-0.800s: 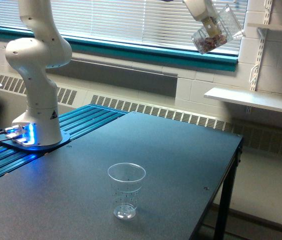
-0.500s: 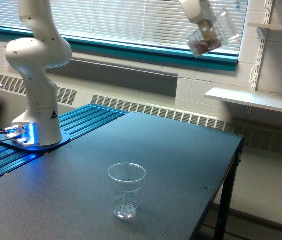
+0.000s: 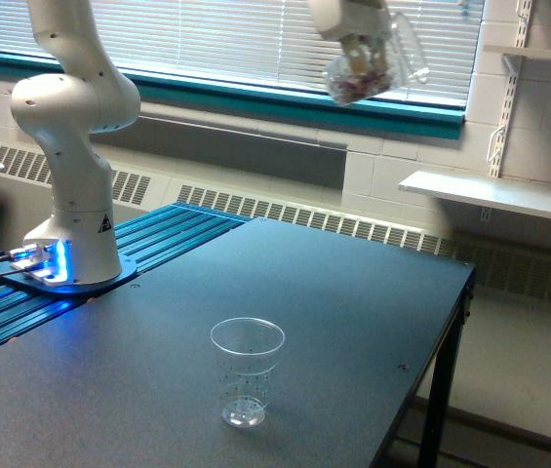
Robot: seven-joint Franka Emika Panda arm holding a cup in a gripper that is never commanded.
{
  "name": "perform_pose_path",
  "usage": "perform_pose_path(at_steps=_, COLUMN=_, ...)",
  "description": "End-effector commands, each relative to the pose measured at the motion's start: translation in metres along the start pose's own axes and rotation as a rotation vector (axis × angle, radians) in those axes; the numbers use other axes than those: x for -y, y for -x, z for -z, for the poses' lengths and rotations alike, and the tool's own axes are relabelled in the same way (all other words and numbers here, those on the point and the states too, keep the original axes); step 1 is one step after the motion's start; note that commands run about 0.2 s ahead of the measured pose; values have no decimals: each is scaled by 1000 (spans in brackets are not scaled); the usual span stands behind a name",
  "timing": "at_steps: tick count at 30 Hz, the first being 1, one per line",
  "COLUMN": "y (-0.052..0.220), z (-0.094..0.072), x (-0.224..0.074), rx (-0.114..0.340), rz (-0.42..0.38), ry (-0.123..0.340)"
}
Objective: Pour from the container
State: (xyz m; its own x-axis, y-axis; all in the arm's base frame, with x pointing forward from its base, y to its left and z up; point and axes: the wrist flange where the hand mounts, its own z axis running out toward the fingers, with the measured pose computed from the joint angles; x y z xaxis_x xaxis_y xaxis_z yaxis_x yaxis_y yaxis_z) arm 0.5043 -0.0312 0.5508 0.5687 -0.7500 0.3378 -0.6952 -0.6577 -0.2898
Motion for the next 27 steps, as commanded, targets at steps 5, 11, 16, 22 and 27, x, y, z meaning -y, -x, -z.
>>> perform_pose_path(at_steps=5, y=8, z=-5, x=-48, rx=0, rz=-180, ry=52)
perform_pose_path(at_steps=11, y=14, z=-9, x=-76, rx=1, rz=-255, ry=79)
perform_pose_path(at_steps=16, y=21, z=-13, x=-96, rx=13, rz=-303, ry=128)
perform_pose_path(at_steps=22, y=29, z=-27, x=-122, rx=12, rz=-392, ry=124)
perform_pose_path(at_steps=27, y=38, z=-37, x=-142, rx=19, rz=-454, ry=144)
